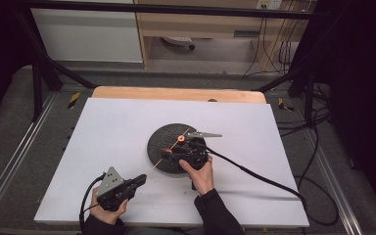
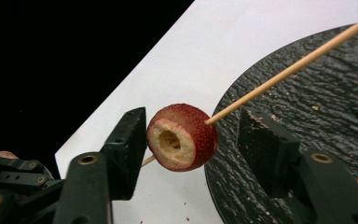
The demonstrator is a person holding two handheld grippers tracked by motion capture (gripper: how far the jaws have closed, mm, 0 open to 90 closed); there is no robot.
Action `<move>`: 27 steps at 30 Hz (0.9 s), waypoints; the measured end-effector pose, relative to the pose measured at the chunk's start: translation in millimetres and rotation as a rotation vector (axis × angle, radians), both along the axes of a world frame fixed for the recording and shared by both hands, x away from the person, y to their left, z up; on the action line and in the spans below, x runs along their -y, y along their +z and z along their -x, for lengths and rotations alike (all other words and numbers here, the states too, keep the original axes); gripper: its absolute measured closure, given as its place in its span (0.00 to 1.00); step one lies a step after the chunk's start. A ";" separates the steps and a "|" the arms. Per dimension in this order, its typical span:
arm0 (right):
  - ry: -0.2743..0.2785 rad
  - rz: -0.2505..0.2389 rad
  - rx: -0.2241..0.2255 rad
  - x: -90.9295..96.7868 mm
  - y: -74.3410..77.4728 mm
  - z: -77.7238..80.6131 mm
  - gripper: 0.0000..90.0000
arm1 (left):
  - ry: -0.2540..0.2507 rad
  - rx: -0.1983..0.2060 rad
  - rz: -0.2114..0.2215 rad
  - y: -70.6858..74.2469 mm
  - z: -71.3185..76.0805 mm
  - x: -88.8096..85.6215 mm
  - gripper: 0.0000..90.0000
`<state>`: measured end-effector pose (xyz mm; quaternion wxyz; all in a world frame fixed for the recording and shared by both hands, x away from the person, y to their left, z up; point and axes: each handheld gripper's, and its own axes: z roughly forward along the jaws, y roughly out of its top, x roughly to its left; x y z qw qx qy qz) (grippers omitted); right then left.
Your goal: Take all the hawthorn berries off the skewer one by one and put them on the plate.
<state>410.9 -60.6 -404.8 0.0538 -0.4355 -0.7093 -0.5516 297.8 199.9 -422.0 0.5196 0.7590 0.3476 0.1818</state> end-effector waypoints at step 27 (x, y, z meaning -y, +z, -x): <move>-0.039 -0.028 0.004 11.7 17.3 -9.1 0.66 | -0.003 0.020 0.014 3.7 2.7 -1.0 0.98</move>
